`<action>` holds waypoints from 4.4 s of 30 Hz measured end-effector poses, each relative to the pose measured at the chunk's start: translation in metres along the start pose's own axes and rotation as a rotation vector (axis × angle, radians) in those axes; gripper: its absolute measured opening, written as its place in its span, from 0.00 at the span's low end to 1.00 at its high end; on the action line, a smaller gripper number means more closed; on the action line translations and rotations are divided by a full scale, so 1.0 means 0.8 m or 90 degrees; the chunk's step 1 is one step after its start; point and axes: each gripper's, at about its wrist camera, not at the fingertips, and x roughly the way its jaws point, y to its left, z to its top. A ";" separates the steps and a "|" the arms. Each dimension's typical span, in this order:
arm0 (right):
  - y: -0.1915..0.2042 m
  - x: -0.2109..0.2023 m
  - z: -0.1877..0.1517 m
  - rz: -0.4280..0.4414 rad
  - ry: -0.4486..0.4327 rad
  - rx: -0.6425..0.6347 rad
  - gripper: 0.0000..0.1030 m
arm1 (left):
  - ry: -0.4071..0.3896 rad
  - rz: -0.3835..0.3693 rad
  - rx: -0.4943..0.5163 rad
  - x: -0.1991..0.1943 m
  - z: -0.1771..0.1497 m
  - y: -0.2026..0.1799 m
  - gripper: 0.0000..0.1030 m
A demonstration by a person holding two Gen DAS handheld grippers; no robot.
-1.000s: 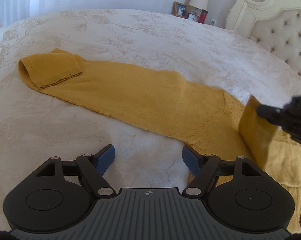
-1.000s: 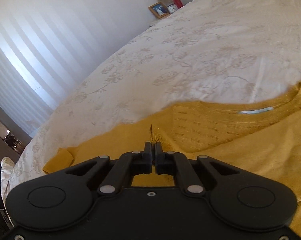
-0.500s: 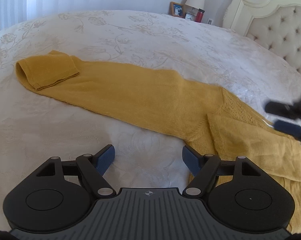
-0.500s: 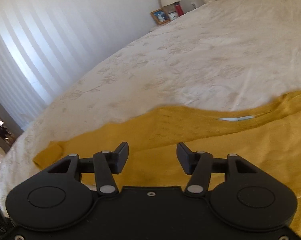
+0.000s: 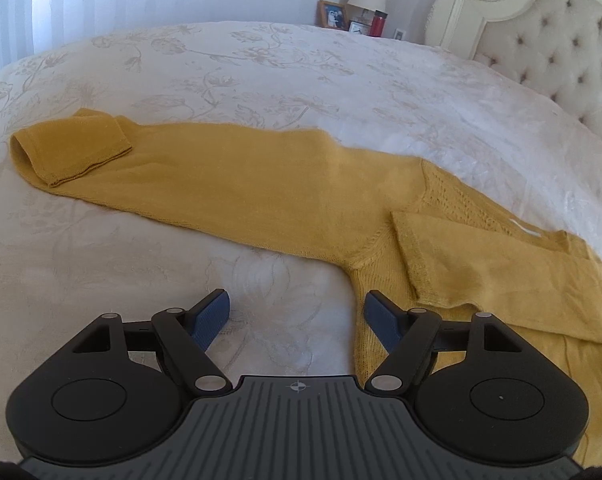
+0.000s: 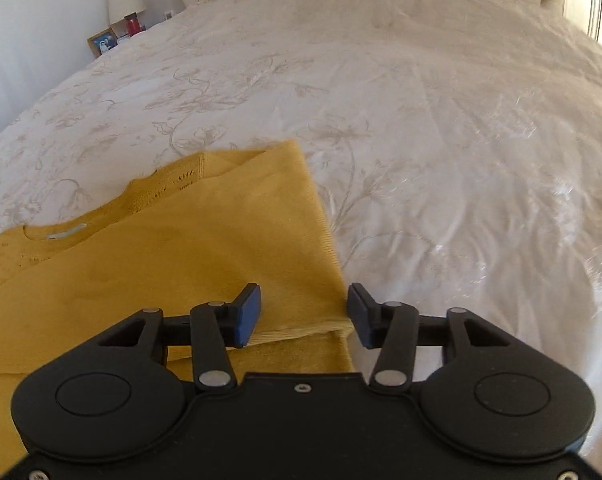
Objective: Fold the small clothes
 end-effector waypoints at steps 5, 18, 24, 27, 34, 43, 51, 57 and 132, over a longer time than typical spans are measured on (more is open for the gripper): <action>0.065 -0.049 -0.026 0.058 -0.095 -0.103 0.60 | -0.004 0.003 0.010 -0.001 -0.001 -0.003 0.71; 0.286 -0.026 -0.086 0.222 -0.065 -0.273 0.62 | -0.042 0.017 0.006 -0.012 0.003 0.003 0.72; 0.296 -0.052 -0.112 0.264 -0.080 -0.292 0.62 | -0.044 0.049 -0.004 -0.006 0.009 0.016 0.72; 0.271 -0.073 -0.119 0.242 -0.100 -0.266 0.65 | -0.050 0.072 -0.003 -0.005 0.014 0.024 0.72; 0.190 -0.101 -0.142 0.168 -0.091 -0.195 0.65 | -0.054 0.042 -0.038 -0.003 0.020 0.046 0.71; 0.135 -0.101 -0.174 0.141 -0.113 -0.130 0.68 | -0.092 0.066 -0.031 -0.010 0.012 0.049 0.71; 0.134 -0.097 -0.190 0.154 -0.133 -0.153 0.79 | -0.130 0.188 0.026 -0.039 0.024 0.091 0.71; 0.129 -0.094 -0.190 0.168 -0.123 -0.138 0.80 | -0.160 0.317 0.225 -0.023 0.037 0.121 0.71; 0.119 -0.102 -0.086 0.244 -0.092 -0.138 0.83 | -0.028 -0.106 0.100 0.012 0.001 -0.020 0.47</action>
